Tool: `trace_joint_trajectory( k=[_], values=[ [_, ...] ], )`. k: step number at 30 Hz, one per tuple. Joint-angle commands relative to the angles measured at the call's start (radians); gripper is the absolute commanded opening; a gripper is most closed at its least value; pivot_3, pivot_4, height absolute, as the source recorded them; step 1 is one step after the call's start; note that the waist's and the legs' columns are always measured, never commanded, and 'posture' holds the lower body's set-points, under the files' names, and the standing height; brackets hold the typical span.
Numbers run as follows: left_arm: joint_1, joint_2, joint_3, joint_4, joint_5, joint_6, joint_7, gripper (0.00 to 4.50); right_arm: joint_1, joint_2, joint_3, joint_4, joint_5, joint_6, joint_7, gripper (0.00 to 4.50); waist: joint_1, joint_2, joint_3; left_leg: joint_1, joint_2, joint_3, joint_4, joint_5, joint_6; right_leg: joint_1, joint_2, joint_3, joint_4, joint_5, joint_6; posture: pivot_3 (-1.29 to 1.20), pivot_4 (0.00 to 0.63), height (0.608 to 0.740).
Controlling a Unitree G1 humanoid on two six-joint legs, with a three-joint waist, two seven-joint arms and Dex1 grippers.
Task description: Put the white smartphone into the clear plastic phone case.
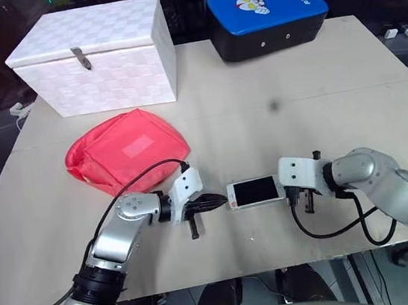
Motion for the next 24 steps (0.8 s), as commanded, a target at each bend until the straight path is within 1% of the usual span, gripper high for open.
trace_joint_trajectory(
  k=[1, 5, 9, 11, 14, 17, 20, 24],
  values=[
    [0.008, -0.02, -0.027, -0.031, 0.001, 0.019, 0.015, 0.06, -0.024, 0.069, 0.049, -0.042, 0.024, -0.08, 0.052, 0.0, -0.002, 0.0, 0.0, 0.0, 0.0, 0.0, 0.0, 0.0, 0.0, 0.0, 0.0, 0.0, 0.0, 0.0, 0.0, 0.0, 0.15, 0.74],
    [0.008, -0.022, -0.021, -0.041, 0.003, 0.029, 0.018, 0.06, -0.01, 0.092, 0.031, -0.027, 0.015, -0.108, 0.06, 0.0, -0.006, 0.0, 0.0, 0.002, 0.0, 0.0, 0.0, 0.0, 0.0, 0.002, 0.0, 0.0, 0.0, 0.0, 0.0, 0.0, 0.15, 0.74],
    [0.015, -0.009, 0.002, -0.049, -0.005, 0.039, 0.013, 0.06, -0.015, 0.076, 0.052, 0.003, -0.034, -0.164, 0.087, 0.0, -0.007, 0.0, 0.0, 0.003, 0.001, 0.0, 0.0, 0.0, 0.0, 0.002, 0.001, 0.0, 0.001, 0.0, 0.0, 0.0, 0.15, 0.74],
    [0.022, 0.009, 0.035, -0.045, -0.02, 0.046, 0.006, 0.06, -0.01, 0.087, 0.012, 0.024, -0.029, -0.154, 0.082, 0.0, -0.011, 0.0, 0.0, 0.003, 0.001, 0.0, 0.0, 0.0, 0.0, 0.002, 0.001, 0.0, 0.001, 0.0, 0.0, 0.0, 0.15, 0.74],
    [0.029, 0.048, 0.098, -0.02, -0.06, 0.054, -0.025, 0.06, 0.011, 0.074, -0.075, 0.033, -0.01, -0.135, 0.078, 0.0, -0.015, 0.0, 0.0, 0.002, 0.001, 0.0, -0.001, 0.0, 0.0, 0.002, 0.001, 0.001, 0.001, 0.0, 0.0, 0.0, 0.15, 0.74],
    [0.027, 0.075, 0.148, -0.018, -0.157, 0.098, -0.099, 0.06, 0.056, 0.057, -0.154, 0.024, 0.016, -0.128, 0.07, 0.0, -0.008, 0.0, 0.002, 0.0, 0.001, 0.0, -0.001, 0.0, 0.0, -0.001, 0.001, 0.001, 0.0, 0.0, 0.0, 0.0, 0.15, 0.74],
    [-0.01, 0.063, 0.143, -0.029, -0.188, 0.117, -0.111, 0.06, 0.121, 0.071, -0.242, 0.018, 0.056, -0.113, 0.039, 0.0, 0.006, -0.002, 0.003, -0.002, 0.0, 0.0, 0.0, 0.0, 0.0, -0.002, 0.0, 0.0, -0.001, 0.0, 0.0, 0.0, 0.15, 0.74],
    [-0.048, 0.024, 0.112, -0.059, -0.193, 0.148, -0.086, 0.06, 0.164, 0.081, -0.296, 0.009, 0.092, -0.108, 0.027, 0.0, 0.016, -0.003, 0.004, -0.003, 0.0, 0.0, 0.0, 0.0, 0.0, -0.002, 0.0, 0.0, -0.002, 0.0, 0.0, 0.0, 0.15, 0.74]
  ],
)
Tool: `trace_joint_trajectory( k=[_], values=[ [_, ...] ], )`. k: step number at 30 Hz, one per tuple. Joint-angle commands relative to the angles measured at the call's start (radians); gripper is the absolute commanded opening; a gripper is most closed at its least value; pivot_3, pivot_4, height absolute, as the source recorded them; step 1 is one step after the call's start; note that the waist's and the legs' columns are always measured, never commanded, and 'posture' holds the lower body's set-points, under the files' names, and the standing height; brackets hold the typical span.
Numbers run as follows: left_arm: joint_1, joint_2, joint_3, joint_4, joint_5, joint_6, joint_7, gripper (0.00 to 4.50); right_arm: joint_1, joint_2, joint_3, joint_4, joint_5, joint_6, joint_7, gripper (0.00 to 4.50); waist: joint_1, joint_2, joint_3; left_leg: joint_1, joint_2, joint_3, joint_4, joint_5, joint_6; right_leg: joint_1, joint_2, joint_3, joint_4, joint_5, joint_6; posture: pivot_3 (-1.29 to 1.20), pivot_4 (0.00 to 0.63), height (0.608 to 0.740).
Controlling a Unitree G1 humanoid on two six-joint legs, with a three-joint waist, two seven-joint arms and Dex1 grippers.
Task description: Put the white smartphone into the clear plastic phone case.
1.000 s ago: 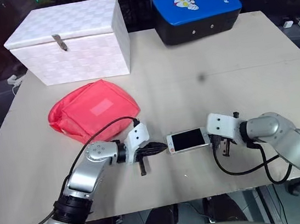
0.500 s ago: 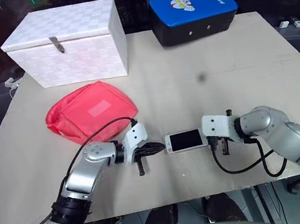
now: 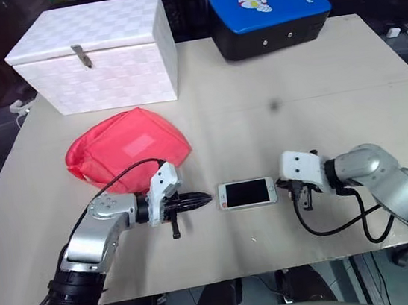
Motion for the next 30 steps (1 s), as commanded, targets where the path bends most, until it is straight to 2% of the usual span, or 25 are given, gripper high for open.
trace_joint_trajectory(
  k=[1, 6, 11, 17, 26, 28, 30],
  values=[
    [-0.024, -0.02, -0.028, -0.052, -0.009, 0.009, 0.014, 0.06, 0.014, 0.016, -0.068, -0.043, 0.045, 0.008, -0.018, 0.0, -0.001, 0.0, 0.0, 0.0, 0.0, 0.0, 0.0, 0.0, 0.0, 0.0, 0.0, 0.0, 0.0, 0.0, 0.0, 0.0, 0.15, 0.74],
    [-0.059, -0.072, -0.12, -0.013, 0.086, -0.009, 0.089, 0.06, -0.02, 0.114, -0.085, -0.019, 0.137, 0.064, -0.029, 0.0, -0.016, 0.0, 0.0, 0.0, 0.0, 0.0, 0.0, 0.0, 0.0, 0.0, 0.0, 0.001, 0.001, 0.0, 0.0, 0.0, 0.15, 0.74],
    [-0.06, -0.062, -0.167, 0.024, 0.15, -0.05, 0.095, 0.06, -0.075, 0.171, -0.026, 0.081, 0.144, 0.091, -0.042, 0.0, -0.019, 0.0, 0.0, 0.001, 0.0, 0.0, 0.0, 0.0, 0.0, 0.0, 0.001, 0.001, 0.001, 0.0, 0.0, 0.0, 0.15, 0.74],
    [-0.039, -0.063, -0.171, 0.046, 0.172, -0.085, 0.101, 0.06, -0.133, 0.093, 0.138, 0.182, 0.111, 0.141, 0.036, 0.0, -0.017, 0.0, 0.0, 0.003, 0.0, 0.0, 0.0, 0.0, 0.0, 0.002, 0.0, 0.001, 0.001, 0.0, 0.0, 0.0, 0.15, 0.74],
    [-0.006, -0.085, -0.187, 0.025, 0.186, -0.079, 0.152, 0.06, -0.137, 0.074, 0.304, 0.351, 0.014, 0.023, 0.108, 0.0, -0.016, -0.003, -0.02, 0.009, 0.0, 0.0, -0.001, 0.0, 0.0, 0.008, 0.0, 0.0, 0.0, 0.0, 0.0, 0.0, 0.15, 0.74],
    [-0.004, -0.092, -0.191, 0.023, 0.191, -0.076, 0.163, 0.06, -0.137, 0.093, 0.32, 0.381, -0.006, 0.003, 0.11, 0.0, -0.015, -0.004, -0.023, 0.012, 0.0, 0.0, -0.002, -0.002, 0.004, 0.011, 0.0, 0.0, -0.001, 0.0, 0.0, 0.0, 0.15, 0.74],
    [0.001, -0.093, -0.198, 0.022, 0.198, -0.074, 0.168, 0.06, -0.14, 0.11, 0.347, 0.418, -0.043, -0.034, 0.109, 0.0, -0.015, -0.005, -0.028, 0.024, 0.0, -0.001, -0.005, -0.003, 0.005, 0.023, 0.0, 0.0, -0.005, -0.001, 0.0, 0.0, 0.15, 0.74]
  ],
)
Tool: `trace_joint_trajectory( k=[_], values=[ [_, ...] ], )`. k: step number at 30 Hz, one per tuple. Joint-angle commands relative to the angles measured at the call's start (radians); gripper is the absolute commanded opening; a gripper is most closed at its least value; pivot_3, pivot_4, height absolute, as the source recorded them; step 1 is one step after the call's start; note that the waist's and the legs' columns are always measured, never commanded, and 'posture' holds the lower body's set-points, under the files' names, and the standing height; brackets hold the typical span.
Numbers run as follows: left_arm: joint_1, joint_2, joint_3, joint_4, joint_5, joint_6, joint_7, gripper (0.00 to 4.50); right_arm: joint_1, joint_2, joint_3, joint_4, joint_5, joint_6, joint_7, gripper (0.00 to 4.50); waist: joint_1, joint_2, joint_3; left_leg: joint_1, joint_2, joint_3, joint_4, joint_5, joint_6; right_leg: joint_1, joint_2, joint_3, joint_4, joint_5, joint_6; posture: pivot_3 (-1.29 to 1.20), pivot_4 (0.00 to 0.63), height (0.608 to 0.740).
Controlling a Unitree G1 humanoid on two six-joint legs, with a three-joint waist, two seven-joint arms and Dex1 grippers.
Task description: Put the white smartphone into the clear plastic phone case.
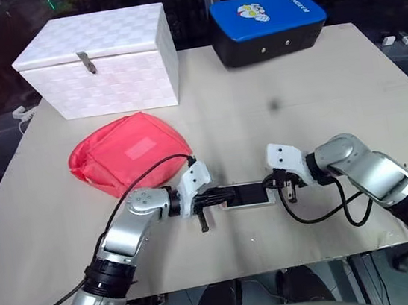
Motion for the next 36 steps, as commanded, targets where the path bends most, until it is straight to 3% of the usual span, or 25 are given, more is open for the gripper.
trace_joint_trajectory(
  k=[1, 4, 6, 9, 13, 21, 36],
  values=[
    [0.02, 0.001, -0.037, -0.002, 0.029, 0.014, 0.006, 0.06, 0.066, 0.012, 0.165, 0.152, -0.098, -0.019, 0.012, 0.0, -0.001, -0.001, -0.006, 0.003, 0.0, 0.0, -0.004, -0.001, 0.001, 0.003, 0.0, 0.0, -0.002, 0.0, 0.0, 0.0, 0.15, 0.74],
    [0.022, -0.001, -0.039, 0.005, 0.031, 0.013, 0.01, 0.06, 0.09, 0.053, 0.063, 0.144, -0.07, -0.095, -0.017, 0.0, -0.002, -0.003, -0.009, 0.012, 0.001, 0.0, -0.01, -0.001, 0.001, 0.01, 0.0, 0.0, -0.006, -0.001, 0.002, 0.0, 0.15, 0.74],
    [0.019, 0.0, -0.039, 0.019, 0.033, 0.005, 0.009, 0.06, 0.112, 0.06, -0.054, 0.066, 0.034, -0.109, 0.028, 0.0, -0.001, -0.004, -0.009, 0.016, 0.001, 0.0, -0.012, -0.001, 0.001, 0.014, 0.001, 0.0, -0.009, -0.002, 0.003, 0.0, 0.15, 0.74],
    [0.018, 0.001, -0.039, 0.032, 0.036, -0.004, 0.007, 0.06, 0.129, 0.063, -0.19, -0.033, 0.165, -0.056, 0.067, 0.0, 0.001, 0.004, -0.002, 0.013, 0.0, -0.001, -0.012, -0.001, 0.002, 0.012, 0.0, 0.0, -0.011, -0.001, 0.001, 0.0, 0.15, 0.74],
    [0.03, 0.01, -0.037, 0.033, 0.036, -0.014, -0.001, 0.06, 0.139, 0.01, -0.206, -0.097, 0.186, -0.047, 0.088, 0.0, -0.001, 0.006, -0.001, -0.003, 0.0, -0.001, -0.011, 0.002, -0.003, -0.003, 0.0, 0.0, -0.009, 0.0, 0.001, 0.0, 0.15, 0.74],
    [0.026, 0.012, -0.037, 0.043, 0.038, -0.024, -0.006, 0.06, 0.138, -0.082, -0.072, -0.054, 0.055, -0.089, 0.089, 0.0, -0.002, 0.006, 0.0, -0.003, 0.0, -0.001, -0.012, 0.0, 0.0, -0.002, -0.001, 0.0, -0.011, -0.001, 0.001, 0.0, 0.15, 0.74],
    [0.033, -0.009, -0.047, 0.011, 0.036, 0.005, 0.03, 0.06, 0.078, -0.056, 0.29, 0.087, -0.264, -0.229, 0.252, 0.0, -0.001, -0.002, -0.019, 0.002, 0.0, -0.001, -0.013, -0.001, 0.001, 0.001, 0.0, 0.0, -0.012, -0.001, 0.001, 0.0, 0.15, 0.74]
  ],
)
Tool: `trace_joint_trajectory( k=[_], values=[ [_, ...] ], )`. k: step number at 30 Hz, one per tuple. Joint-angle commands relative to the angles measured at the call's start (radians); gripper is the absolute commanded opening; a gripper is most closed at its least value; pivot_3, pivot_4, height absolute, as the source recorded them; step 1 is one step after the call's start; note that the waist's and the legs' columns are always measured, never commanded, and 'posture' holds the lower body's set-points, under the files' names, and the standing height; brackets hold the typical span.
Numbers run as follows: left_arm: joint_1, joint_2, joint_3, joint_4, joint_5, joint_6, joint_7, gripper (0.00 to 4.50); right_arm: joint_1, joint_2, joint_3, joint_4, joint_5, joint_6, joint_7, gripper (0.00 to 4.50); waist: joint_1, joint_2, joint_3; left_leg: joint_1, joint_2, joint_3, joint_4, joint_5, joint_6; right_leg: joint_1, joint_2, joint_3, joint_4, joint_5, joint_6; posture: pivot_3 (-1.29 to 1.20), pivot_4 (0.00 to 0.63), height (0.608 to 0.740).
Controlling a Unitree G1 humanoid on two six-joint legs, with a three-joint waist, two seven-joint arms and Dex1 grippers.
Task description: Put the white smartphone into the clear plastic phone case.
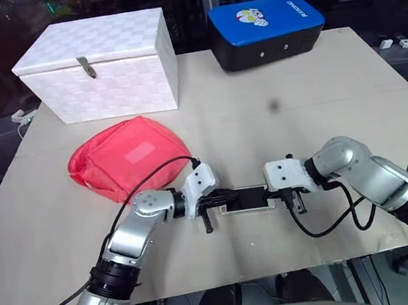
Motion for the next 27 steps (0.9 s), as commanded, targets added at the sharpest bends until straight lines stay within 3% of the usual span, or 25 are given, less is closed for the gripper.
trace_joint_trajectory(
  k=[1, 6, 9, 15, 19, 22, 25, 26, 27],
  values=[
    [0.026, 0.006, -0.024, 0.007, 0.024, 0.019, 0.004, 0.06, 0.083, -0.003, 0.215, 0.136, -0.107, 0.014, 0.086, 0.0, 0.0, -0.001, -0.004, 0.001, 0.0, 0.0, -0.001, 0.0, 0.0, 0.001, 0.0, 0.0, 0.0, 0.0, 0.0, 0.0, 0.15, 0.74],
    [0.032, 0.005, -0.022, 0.0, 0.023, 0.02, 0.006, 0.06, 0.123, 0.027, 0.217, 0.188, -0.144, -0.007, 0.106, 0.0, 0.003, -0.003, -0.006, 0.01, 0.0, 0.0, -0.003, -0.001, 0.001, 0.011, 0.0, 0.0, -0.003, -0.001, 0.001, 0.0, 0.15, 0.74],
    [0.04, 0.004, -0.017, -0.003, 0.024, 0.013, 0.008, 0.06, 0.144, 0.053, 0.157, 0.227, -0.151, -0.054, 0.042, 0.0, 0.002, -0.007, -0.01, 0.019, 0.0, 0.0, -0.008, -0.001, 0.001, 0.018, 0.0, 0.001, -0.004, -0.004, 0.005, 0.0, 0.15, 0.74],
    [0.094, -0.011, 0.054, -0.019, -0.028, -0.076, 0.002, 0.06, 0.253, 0.148, -0.161, 0.101, 0.011, -0.094, -0.132, 0.0, 0.004, -0.004, -0.003, 0.02, 0.001, 0.0, -0.01, -0.001, 0.001, 0.017, 0.0, 0.001, -0.004, -0.005, 0.002, 0.0, 0.15, 0.74],
    [0.148, -0.035, 0.133, -0.068, -0.096, -0.101, 0.027, 0.06, 0.391, 0.18, -0.354, -0.084, 0.114, -0.1, -0.245, 0.0, 0.01, 0.008, 0.009, 0.009, 0.0, 0.0, -0.009, -0.001, 0.001, 0.006, -0.001, 0.001, -0.002, -0.003, -0.001, 0.0, 0.15, 0.74],
    [0.217, -0.048, 0.235, -0.172, -0.23, -0.071, 0.027, 1.24, 0.548, 0.221, -0.515, -0.25, 0.216, -0.072, -0.334, 0.82, 0.014, 0.007, 0.015, -0.009, 0.0, -0.001, -0.008, 0.004, -0.007, -0.011, 0.0, 0.001, 0.001, -0.003, -0.001, 0.0, 0.15, 0.74],
    [0.267, -0.035, 0.305, -0.226, -0.285, -0.051, 0.042, 2.74, 0.665, 0.236, -0.612, -0.378, 0.28, -0.035, -0.389, 2.28, 0.013, 0.009, 0.023, -0.024, 0.0, -0.001, -0.003, 0.004, -0.007, -0.025, 0.0, 0.001, 0.002, -0.003, -0.001, 0.0, 0.15, 0.74],
    [0.289, -0.03, 0.335, -0.239, -0.303, -0.046, 0.048, 3.33, 0.717, 0.242, -0.652, -0.417, 0.3, -0.025, -0.409, 2.88, 0.012, 0.01, 0.024, -0.025, 0.0, -0.001, -0.002, 0.004, -0.007, -0.025, 0.0, 0.001, 0.002, -0.002, -0.001, 0.0, 0.15, 0.74],
    [0.304, -0.026, 0.354, -0.247, -0.315, -0.042, 0.051, 3.68, 0.75, 0.246, -0.676, -0.442, 0.313, -0.017, -0.425, 3.21, 0.014, 0.01, 0.025, -0.024, 0.0, -0.001, -0.002, 0.004, -0.007, -0.025, 0.0, 0.001, 0.002, -0.002, -0.001, 0.0, 0.15, 0.74]
  ],
)
